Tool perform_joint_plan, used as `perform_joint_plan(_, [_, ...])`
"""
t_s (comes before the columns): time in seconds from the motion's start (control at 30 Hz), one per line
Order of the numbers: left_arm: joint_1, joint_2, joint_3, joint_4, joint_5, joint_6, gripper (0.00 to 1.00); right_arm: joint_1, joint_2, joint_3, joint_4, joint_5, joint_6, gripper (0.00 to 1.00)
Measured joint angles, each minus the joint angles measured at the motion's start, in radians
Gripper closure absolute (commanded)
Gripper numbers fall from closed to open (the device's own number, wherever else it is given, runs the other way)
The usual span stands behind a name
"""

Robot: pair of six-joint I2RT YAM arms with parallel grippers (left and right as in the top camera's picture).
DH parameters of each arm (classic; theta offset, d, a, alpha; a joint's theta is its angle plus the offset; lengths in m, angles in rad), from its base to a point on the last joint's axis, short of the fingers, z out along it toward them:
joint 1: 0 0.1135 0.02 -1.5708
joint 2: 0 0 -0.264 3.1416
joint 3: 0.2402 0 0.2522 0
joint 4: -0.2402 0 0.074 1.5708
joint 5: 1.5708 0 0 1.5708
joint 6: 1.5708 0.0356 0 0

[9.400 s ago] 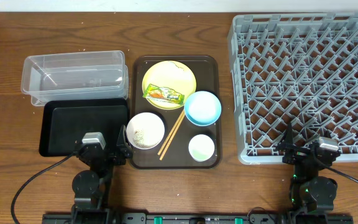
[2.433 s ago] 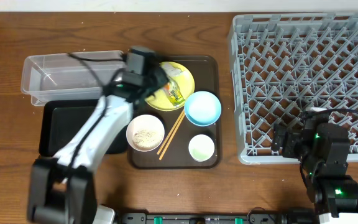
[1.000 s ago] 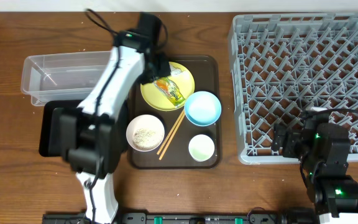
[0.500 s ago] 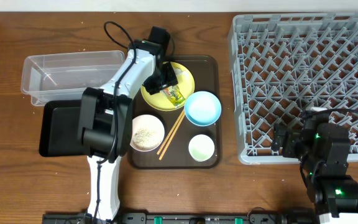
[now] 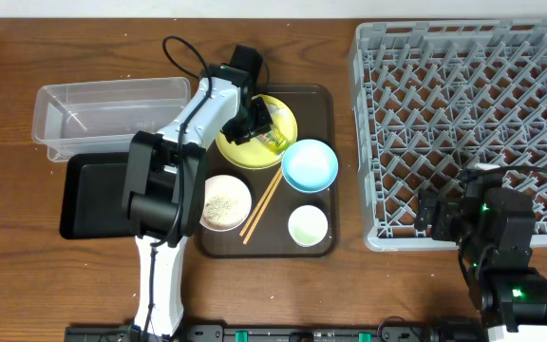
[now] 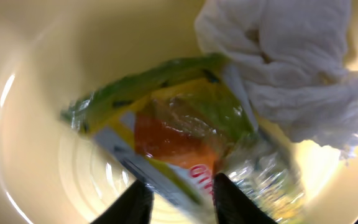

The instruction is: Sort waste into correct bins and load items into the dishwasher rack

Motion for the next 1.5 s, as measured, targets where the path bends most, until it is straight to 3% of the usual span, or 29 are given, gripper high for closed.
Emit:
perform_joint_plan(0.17, [-0.006,0.0,-0.003,-0.001,0.001,-0.003,0.94,0.0,0.0,0.0,0.0,0.0,0.0,0.01])
perform_joint_plan(0.63, [0.002,-0.025,-0.014,-0.095,0.005,-0.002,0.94,0.0,0.0,0.0,-0.001,0.0,0.0,0.01])
perform_joint_plan(0.87, [0.058,-0.231,-0.03,-0.113,-0.039,0.027,0.94,0.0,0.0,0.0,-0.001,0.0,0.0,0.01])
perform_joint_plan(1.13, [0.196,-0.45,-0.029,-0.113,-0.181,0.034,0.94,0.0,0.0,0.0,-0.002,0.0,0.0,0.01])
perform_joint_plan(1.43, [0.384,-0.394,-0.029,-0.1,-0.232,0.046,0.93,0.0,0.0,0.0,-0.001,0.0,0.0,0.01])
perform_joint_plan(1.5, [0.412,-0.368,-0.029,-0.098,-0.235,0.037,0.88,0.0,0.0,0.0,-0.001,0.0,0.0,0.01])
